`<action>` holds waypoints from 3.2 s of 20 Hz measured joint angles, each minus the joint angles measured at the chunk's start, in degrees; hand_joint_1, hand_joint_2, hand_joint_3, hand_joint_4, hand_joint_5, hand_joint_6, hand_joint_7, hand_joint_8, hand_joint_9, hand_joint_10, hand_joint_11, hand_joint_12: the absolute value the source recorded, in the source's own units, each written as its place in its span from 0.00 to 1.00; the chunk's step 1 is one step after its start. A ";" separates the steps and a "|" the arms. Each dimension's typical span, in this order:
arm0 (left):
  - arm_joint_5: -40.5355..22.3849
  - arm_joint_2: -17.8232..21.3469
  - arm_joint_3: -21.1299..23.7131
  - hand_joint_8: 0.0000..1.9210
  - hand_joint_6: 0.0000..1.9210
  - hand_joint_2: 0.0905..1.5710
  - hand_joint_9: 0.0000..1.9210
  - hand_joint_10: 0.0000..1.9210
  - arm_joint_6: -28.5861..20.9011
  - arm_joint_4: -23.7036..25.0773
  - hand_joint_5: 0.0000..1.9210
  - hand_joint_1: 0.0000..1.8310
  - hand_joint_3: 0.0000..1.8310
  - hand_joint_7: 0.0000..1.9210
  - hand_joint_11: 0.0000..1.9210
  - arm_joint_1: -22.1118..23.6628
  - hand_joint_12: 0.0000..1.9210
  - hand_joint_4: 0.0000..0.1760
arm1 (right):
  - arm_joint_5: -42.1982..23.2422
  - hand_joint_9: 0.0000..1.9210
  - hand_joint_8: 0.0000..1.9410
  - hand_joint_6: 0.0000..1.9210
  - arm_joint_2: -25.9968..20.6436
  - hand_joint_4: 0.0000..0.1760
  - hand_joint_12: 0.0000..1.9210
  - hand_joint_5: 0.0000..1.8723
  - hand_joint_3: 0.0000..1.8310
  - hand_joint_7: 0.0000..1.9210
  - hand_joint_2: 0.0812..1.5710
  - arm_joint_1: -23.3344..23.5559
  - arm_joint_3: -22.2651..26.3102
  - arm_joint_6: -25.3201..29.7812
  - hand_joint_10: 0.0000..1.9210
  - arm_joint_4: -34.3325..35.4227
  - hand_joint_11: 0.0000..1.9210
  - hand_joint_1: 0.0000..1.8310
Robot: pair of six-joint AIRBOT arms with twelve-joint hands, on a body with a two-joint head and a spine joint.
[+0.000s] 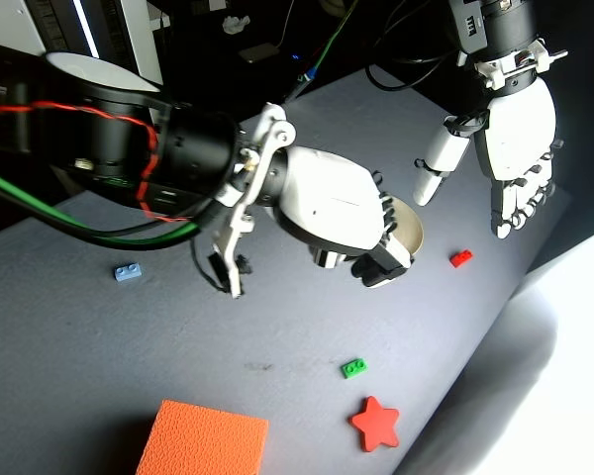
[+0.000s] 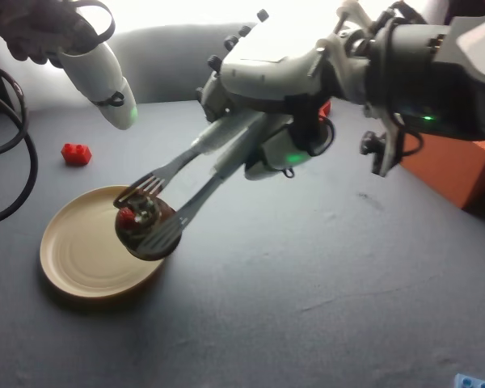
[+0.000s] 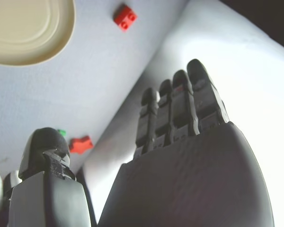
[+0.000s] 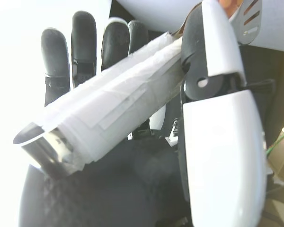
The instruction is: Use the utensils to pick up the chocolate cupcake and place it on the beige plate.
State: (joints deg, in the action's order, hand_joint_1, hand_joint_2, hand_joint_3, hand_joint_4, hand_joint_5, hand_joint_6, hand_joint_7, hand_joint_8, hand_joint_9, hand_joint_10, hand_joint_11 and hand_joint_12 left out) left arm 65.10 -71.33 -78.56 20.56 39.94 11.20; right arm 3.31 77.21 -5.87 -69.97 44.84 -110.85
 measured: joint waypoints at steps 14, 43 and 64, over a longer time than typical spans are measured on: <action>-0.02 -0.61 -0.24 0.00 0.00 0.65 0.05 0.00 0.13 -0.07 0.07 0.20 0.00 0.05 0.00 0.00 0.15 0.00 | 3.13 0.35 0.69 0.60 10.60 0.02 0.80 0.45 0.00 0.42 0.75 -1.70 -10.01 3.41 0.56 0.35 0.23 0.64; -0.04 -0.59 -0.24 0.00 0.00 0.65 0.04 0.00 0.15 -0.09 0.05 0.18 0.00 0.04 0.00 0.00 0.15 0.00 | 4.59 0.33 0.70 0.64 12.98 0.09 0.85 0.43 0.00 0.40 0.76 -3.74 -10.97 4.00 0.57 0.55 0.22 0.63; -0.15 -0.61 -0.22 0.00 0.00 0.65 0.04 0.00 0.13 -0.11 0.06 0.19 0.00 0.04 0.00 0.00 0.16 0.00 | 4.24 0.31 0.66 0.62 12.04 0.11 0.83 0.46 0.00 0.41 0.75 -3.89 -12.61 7.72 0.44 0.63 0.17 0.64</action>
State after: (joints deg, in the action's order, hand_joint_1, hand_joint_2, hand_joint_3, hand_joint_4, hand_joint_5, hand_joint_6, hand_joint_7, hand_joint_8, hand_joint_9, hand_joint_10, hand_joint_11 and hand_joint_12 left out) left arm 64.95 -71.94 -78.78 20.69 39.83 11.20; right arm 7.55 89.25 -9.76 -82.59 52.56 -110.21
